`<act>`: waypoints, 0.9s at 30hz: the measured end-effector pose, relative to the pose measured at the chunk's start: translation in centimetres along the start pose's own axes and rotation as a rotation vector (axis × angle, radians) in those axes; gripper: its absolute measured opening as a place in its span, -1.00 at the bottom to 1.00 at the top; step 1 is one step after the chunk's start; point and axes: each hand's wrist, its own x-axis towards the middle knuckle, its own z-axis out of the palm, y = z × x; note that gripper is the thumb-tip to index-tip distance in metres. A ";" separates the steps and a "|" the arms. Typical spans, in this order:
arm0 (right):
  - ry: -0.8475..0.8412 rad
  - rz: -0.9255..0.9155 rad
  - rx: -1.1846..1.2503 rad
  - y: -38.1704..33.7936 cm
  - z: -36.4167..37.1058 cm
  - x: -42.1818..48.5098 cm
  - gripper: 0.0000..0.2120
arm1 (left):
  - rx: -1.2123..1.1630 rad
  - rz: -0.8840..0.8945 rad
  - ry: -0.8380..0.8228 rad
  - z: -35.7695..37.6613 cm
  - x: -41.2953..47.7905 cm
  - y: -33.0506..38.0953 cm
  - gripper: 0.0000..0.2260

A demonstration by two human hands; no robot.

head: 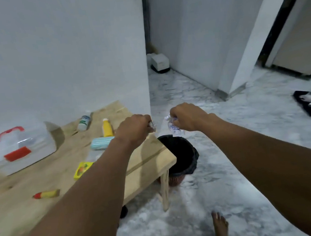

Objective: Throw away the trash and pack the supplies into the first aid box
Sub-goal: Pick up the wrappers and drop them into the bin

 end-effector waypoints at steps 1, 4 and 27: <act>-0.007 0.005 -0.002 2.1 0.2 0.7 -0.89 | -0.013 -0.016 -0.005 1.0 1.7 1.1 -0.82; -0.041 -0.003 0.010 8.3 1.0 3.4 -0.90 | -0.025 -0.106 -0.004 4.4 6.5 3.9 -0.79; -0.462 -0.276 0.116 25.0 16.3 24.1 -0.86 | -0.068 -0.485 -0.369 25.4 24.2 3.0 -0.75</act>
